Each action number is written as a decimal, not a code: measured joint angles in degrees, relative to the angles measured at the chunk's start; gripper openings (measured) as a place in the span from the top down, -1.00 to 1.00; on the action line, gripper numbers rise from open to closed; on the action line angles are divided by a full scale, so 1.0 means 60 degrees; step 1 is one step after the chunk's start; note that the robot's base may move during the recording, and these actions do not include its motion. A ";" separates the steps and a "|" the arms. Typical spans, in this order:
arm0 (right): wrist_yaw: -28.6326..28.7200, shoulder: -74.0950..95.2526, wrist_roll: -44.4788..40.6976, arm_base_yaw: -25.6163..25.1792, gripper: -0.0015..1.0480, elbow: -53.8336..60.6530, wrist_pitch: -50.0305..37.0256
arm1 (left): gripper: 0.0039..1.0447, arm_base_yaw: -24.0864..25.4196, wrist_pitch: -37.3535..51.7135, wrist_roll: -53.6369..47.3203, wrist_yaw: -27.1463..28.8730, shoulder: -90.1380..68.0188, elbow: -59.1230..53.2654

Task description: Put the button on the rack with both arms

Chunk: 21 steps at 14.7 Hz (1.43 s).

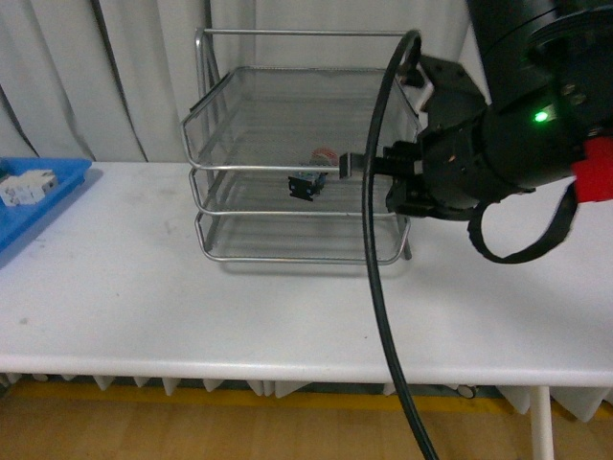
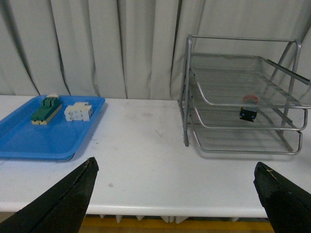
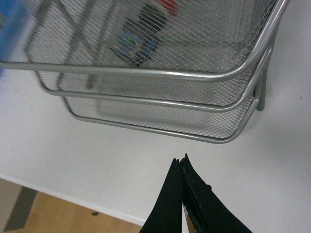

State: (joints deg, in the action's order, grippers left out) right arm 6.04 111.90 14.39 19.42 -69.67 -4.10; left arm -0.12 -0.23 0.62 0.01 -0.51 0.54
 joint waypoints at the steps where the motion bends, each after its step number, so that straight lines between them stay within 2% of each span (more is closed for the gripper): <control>1: 0.0237 -0.0933 0.0350 -0.0058 0.97 0.0933 -0.0641 | -0.88 0.0000 0.0000 -0.0004 0.0000 0.0004 0.0000; 2: 0.0590 -0.1821 0.0750 -0.0204 0.97 0.1789 -0.1286 | -0.88 0.0000 0.0000 0.0000 0.0000 0.0000 0.0000; 4: 0.0273 -0.4269 0.1774 -0.0947 0.97 0.3774 -0.2521 | -0.88 0.0000 0.0000 -0.0004 0.0000 0.0000 0.0000; 6: -0.0164 -0.6586 0.1861 -0.1381 0.97 0.5461 -0.2634 | -0.88 0.0000 0.0004 0.0000 0.0000 0.0000 0.0000; 7: -0.0295 -0.7821 0.1472 -0.1570 0.97 0.6324 -0.2375 | -0.88 0.0000 0.0000 -0.0004 0.0000 0.0000 0.0000; 8: -0.0688 -0.8808 0.0758 -0.1894 0.97 0.7107 -0.3158 | -0.88 0.0000 0.0000 0.0000 0.0000 0.0000 0.0000; 9: -0.1035 -1.0112 -0.0408 -0.2663 0.97 0.7890 -0.3701 | -0.88 0.0000 0.0004 0.0000 0.0004 0.0000 0.0000; 10: -0.1147 -1.1446 -0.1304 -0.3337 0.97 0.8663 -0.3541 | -0.88 0.0000 0.0000 0.0000 0.0000 0.0000 0.0000; 12: -0.1005 -1.2349 -0.2102 -0.3209 0.97 0.9511 -0.3574 | -0.88 0.0000 0.0000 -0.0004 0.0000 0.0000 0.0000; 21: -0.1009 -1.4877 -0.2335 -0.3238 0.97 1.1074 -0.2539 | -0.88 0.0011 0.0004 0.0000 0.0000 0.0000 0.0000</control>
State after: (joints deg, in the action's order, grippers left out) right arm -0.01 22.63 0.38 -0.01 -3.22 -19.33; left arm -0.05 -0.21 0.62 0.01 -0.51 0.54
